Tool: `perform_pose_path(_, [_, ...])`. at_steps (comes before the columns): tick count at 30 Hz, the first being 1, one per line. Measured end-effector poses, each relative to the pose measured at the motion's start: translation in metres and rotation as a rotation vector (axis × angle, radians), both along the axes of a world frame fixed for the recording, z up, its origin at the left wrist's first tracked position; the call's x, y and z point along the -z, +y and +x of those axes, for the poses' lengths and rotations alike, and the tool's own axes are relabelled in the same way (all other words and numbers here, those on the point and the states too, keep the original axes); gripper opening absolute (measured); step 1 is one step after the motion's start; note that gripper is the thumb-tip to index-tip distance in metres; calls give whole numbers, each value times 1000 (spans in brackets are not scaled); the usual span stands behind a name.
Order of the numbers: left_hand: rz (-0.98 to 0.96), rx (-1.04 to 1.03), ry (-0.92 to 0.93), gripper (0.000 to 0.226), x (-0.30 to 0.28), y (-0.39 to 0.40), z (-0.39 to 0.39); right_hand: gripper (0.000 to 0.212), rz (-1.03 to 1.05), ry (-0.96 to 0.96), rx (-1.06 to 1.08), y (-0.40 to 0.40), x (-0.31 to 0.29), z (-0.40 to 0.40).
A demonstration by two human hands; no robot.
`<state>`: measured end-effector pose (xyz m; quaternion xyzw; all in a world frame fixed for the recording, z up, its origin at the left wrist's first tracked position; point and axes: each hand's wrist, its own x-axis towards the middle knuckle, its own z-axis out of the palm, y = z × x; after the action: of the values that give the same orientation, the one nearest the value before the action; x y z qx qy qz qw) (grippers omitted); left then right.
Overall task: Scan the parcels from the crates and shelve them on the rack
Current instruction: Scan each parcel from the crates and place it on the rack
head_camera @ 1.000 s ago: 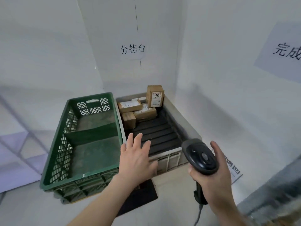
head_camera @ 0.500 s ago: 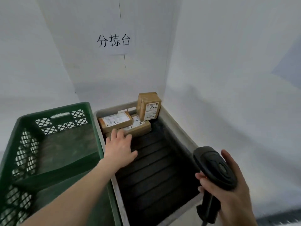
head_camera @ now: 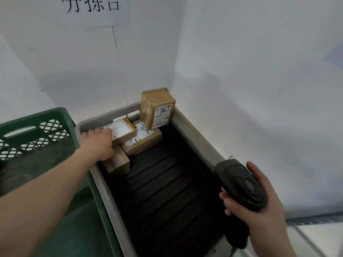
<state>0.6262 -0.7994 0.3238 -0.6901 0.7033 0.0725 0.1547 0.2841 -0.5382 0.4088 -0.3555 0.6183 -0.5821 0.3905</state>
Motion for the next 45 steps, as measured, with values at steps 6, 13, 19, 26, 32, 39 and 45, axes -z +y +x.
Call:
perform_pose_path(6, [63, -22, 56, 46, 1, -16, 5, 114, -3, -16, 13, -6, 5, 3])
perform_pose_path(13, [26, 13, 240, 78, -6, 14, -22, 111, -43, -25, -33, 0, 8, -5])
perform_pose_path(19, [70, 332, 232, 123, 11, 87, -97, 111, -49, -58, -64, 9, 12, -13])
perform_pose_path(26, [283, 224, 135, 112, 65, 133, -128, 116, -10, -65, -53, 24, 20, -21])
perform_pose_path(32, [396, 119, 135, 106, 74, 133, -131, 119, -8, -77, -31, 35, 30, -30])
perform_pose_path(39, [391, 86, 226, 96, 76, 129, -138, 96, -14, -65, -9, 41, 34, -36])
perform_pose_path(45, [357, 76, 306, 70, 71, 136, -143, 97, -7, -49, 0, 45, 33, -35])
